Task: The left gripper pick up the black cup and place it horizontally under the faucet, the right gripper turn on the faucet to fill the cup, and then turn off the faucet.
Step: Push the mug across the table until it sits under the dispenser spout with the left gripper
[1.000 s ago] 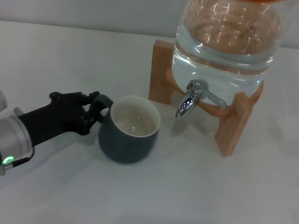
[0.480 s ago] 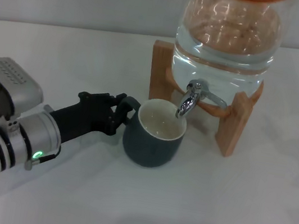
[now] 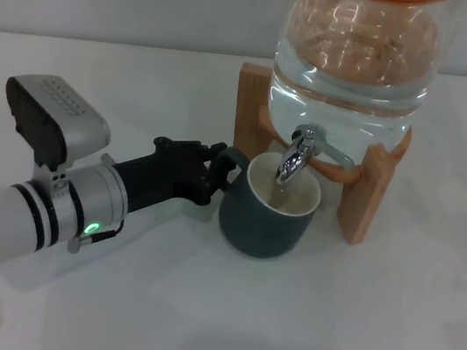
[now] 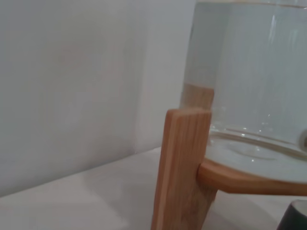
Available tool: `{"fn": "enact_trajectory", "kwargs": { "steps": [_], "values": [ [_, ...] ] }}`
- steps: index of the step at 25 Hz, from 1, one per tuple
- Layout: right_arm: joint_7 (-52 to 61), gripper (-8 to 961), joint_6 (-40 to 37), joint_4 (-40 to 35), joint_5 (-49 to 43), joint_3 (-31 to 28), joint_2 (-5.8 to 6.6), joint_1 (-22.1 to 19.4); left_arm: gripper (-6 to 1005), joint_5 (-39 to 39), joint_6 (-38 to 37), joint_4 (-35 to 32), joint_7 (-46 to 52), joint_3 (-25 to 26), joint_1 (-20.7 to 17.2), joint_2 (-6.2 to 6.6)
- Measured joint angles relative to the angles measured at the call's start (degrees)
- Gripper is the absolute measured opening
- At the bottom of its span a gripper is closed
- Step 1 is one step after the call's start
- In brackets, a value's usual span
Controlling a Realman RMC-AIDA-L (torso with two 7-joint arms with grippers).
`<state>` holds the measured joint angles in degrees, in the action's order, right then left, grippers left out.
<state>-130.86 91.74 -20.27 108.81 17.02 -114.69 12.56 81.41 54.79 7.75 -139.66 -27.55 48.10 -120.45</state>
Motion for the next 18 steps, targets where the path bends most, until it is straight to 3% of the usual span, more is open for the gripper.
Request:
{"fn": "enact_trajectory", "kwargs": {
  "steps": [6, 18],
  "values": [
    [-0.01, 813, 0.0, 0.06, 0.0, 0.03, 0.0, 0.16, 164, -0.03, -1.92, 1.27, -0.08, 0.04, 2.26, -0.06],
    [-0.01, 813, -0.23, 0.15, 0.0, 0.03, 0.0, 0.2, 163, -2.6, -3.83, 2.11, 0.06, 0.04, 1.67, -0.14]
  ]
}}
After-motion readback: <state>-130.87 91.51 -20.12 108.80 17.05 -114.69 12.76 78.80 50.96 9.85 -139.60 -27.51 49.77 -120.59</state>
